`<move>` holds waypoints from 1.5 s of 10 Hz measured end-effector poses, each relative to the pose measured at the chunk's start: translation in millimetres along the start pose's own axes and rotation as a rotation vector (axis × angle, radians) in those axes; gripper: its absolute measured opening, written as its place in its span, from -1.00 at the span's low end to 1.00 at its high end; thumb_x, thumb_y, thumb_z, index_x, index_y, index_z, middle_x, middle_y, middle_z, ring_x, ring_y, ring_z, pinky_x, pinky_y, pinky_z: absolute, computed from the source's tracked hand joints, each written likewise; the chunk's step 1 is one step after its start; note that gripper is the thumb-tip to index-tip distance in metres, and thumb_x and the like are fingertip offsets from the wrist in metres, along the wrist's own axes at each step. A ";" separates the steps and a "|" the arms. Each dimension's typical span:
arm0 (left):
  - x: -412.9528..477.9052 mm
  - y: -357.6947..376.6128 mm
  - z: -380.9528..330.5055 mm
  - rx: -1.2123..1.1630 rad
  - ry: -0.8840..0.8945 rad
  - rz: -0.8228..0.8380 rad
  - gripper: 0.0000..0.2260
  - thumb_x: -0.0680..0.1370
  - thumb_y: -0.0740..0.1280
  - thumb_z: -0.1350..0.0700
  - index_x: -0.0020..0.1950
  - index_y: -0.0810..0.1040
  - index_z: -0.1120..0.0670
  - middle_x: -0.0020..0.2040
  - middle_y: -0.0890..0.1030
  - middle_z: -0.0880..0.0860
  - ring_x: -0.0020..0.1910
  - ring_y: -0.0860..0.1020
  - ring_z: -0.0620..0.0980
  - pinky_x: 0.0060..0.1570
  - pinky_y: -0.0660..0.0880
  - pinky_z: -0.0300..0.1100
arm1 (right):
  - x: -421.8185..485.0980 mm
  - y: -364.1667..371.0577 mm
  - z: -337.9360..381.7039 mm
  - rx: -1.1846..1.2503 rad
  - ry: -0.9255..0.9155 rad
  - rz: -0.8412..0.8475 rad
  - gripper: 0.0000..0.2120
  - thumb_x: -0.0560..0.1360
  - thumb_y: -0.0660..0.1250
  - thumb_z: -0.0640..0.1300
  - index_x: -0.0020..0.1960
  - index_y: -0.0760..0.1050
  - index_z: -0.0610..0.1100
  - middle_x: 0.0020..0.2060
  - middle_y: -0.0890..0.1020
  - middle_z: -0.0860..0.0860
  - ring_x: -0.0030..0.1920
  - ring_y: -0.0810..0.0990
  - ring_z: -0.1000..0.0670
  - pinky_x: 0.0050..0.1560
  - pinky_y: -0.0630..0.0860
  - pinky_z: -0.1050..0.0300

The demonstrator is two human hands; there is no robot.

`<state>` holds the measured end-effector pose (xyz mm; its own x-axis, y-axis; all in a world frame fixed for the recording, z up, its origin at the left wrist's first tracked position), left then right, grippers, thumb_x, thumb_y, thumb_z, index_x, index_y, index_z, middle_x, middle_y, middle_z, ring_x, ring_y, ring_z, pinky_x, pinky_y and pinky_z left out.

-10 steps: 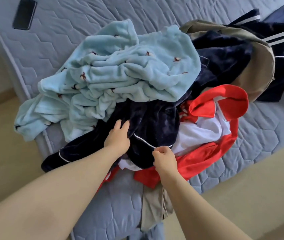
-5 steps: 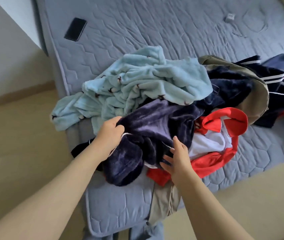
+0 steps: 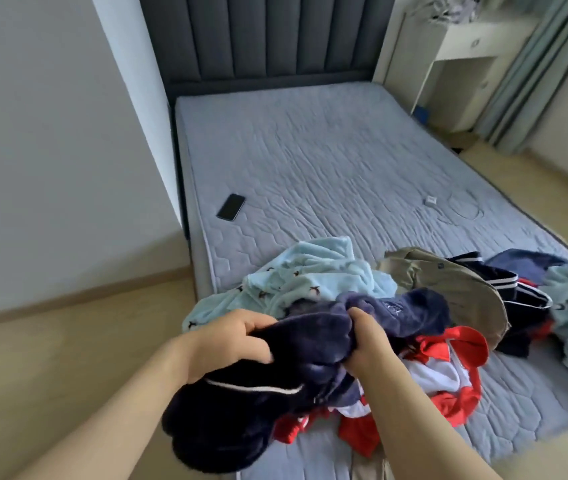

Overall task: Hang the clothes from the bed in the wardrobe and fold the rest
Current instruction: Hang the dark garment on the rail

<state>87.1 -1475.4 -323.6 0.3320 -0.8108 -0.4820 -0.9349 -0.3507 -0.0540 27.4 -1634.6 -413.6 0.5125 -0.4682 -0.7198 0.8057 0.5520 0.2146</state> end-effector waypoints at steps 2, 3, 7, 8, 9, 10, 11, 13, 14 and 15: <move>8.5 -42.5 11.1 -0.150 -0.139 -0.432 -0.66 0.59 0.13 -0.15 0.23 0.49 -0.01 0.22 0.50 -0.08 0.22 0.43 -0.07 0.25 0.30 -0.16 | -45.0 32.2 43.1 -0.157 -0.100 0.103 -0.82 0.48 0.14 -0.28 -0.28 0.40 -0.19 -0.39 0.49 -0.12 -0.37 0.47 -0.10 -0.28 0.45 0.07; 21.6 -44.7 25.4 -0.285 -0.275 -0.632 -0.52 0.58 0.18 -0.14 0.36 0.40 0.15 0.27 0.50 0.15 0.25 0.46 0.13 0.32 0.34 -0.01 | -61.8 26.5 83.5 -0.278 -0.169 0.071 -0.67 0.43 0.14 -0.31 -0.49 0.40 -0.18 -0.63 0.42 -0.05 -0.48 0.39 -0.05 -0.42 0.34 0.16; 64.1 -15.8 -51.6 -0.741 -0.131 -0.665 -0.79 0.58 0.14 0.24 -0.25 0.39 0.17 -0.27 0.45 0.12 -0.33 0.43 0.05 -0.27 0.41 -0.17 | -93.1 23.5 166.9 -0.103 -0.236 0.464 -0.42 0.54 0.01 -0.24 -0.62 0.47 -0.18 -0.65 0.46 -0.04 -0.60 0.48 0.07 -0.55 0.38 0.38; 47.0 -29.5 -88.8 -0.680 0.005 -0.725 -0.81 0.57 0.11 0.22 -0.19 0.45 0.14 -0.23 0.50 0.19 -0.25 0.49 0.08 -0.25 0.46 -0.19 | -64.4 -6.0 143.3 -0.232 -0.141 0.376 -0.63 0.52 0.18 -0.03 -0.33 0.61 -0.15 -0.42 0.61 -0.08 -0.26 0.58 -0.04 -0.17 0.48 0.13; 23.9 -34.3 -126.2 -0.659 0.187 -0.733 -0.72 0.54 0.07 0.29 -0.17 0.53 0.06 -0.33 0.47 0.12 -0.34 0.45 0.03 -0.33 0.40 -0.20 | -36.1 -33.1 130.8 -0.604 -0.117 0.172 -0.81 0.52 0.23 -0.11 -0.08 0.55 -0.21 -0.22 0.62 -0.13 -0.14 0.55 -0.12 -0.11 0.46 0.08; 3.9 -31.4 -158.6 -0.554 0.318 -0.659 -0.63 0.45 0.04 0.36 -0.27 0.59 0.07 -0.39 0.40 0.11 -0.42 0.39 0.00 -0.36 0.33 -0.20 | -30.3 -20.4 147.1 -0.902 -0.293 0.110 -0.84 0.45 0.23 -0.29 0.02 0.46 -0.22 -0.28 0.51 -0.12 -0.21 0.51 -0.08 -0.17 0.43 0.10; -15.0 -31.1 -183.5 -0.442 0.385 -0.586 -0.62 0.35 0.05 0.38 -0.29 0.62 0.08 -0.44 0.44 0.09 -0.49 0.42 -0.02 -0.44 0.36 -0.28 | -46.9 -0.2 174.8 -0.819 -0.534 0.056 -0.51 0.42 0.30 -0.27 0.32 0.28 -0.14 0.03 0.51 -0.12 0.02 0.54 -0.13 -0.06 0.47 0.06; -36.7 -37.9 -205.6 -0.342 0.477 -0.536 -0.81 0.12 0.14 0.29 -0.37 0.46 0.11 -0.49 0.35 0.02 -0.52 0.33 -0.07 -0.52 0.27 -0.30 | -97.2 70.1 179.0 -0.770 -0.734 0.511 -0.53 0.34 0.14 -0.45 0.06 0.49 0.02 0.00 0.60 -0.04 0.08 0.55 -0.08 0.08 0.53 -0.02; -44.5 -57.4 -198.5 -0.264 0.463 -0.670 -0.74 0.13 0.15 0.27 -0.27 0.53 0.13 -0.47 0.38 0.03 -0.48 0.35 -0.06 -0.46 0.30 -0.29 | -95.6 65.9 185.1 -0.709 -0.696 0.402 -0.71 0.46 0.08 -0.40 -0.10 0.53 -0.16 -0.26 0.58 -0.02 -0.17 0.52 -0.01 -0.19 0.47 0.14; -57.5 -79.3 -179.2 -0.057 0.327 -0.920 -0.80 0.22 0.17 0.24 -0.34 0.53 0.00 -0.44 0.46 -0.05 -0.37 0.41 -0.04 -0.34 0.34 -0.22 | -93.2 54.5 199.1 -0.430 -0.638 0.323 -0.75 0.45 0.06 -0.39 -0.17 0.49 -0.22 -0.35 0.49 -0.06 -0.30 0.42 0.01 -0.32 0.36 0.20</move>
<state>164.6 -1484.9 -134.9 0.9552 -0.2959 -0.0058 -0.2885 -0.9266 -0.2413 82.7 -1698.3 -203.4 0.8731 -0.4710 -0.1260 0.4728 0.8810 -0.0171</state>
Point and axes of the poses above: each hand's wrist, its own x-axis towards the middle knuckle, its own y-axis out of the palm, z = x × y, the point moved 10 cm from there along x, towards the middle knuckle
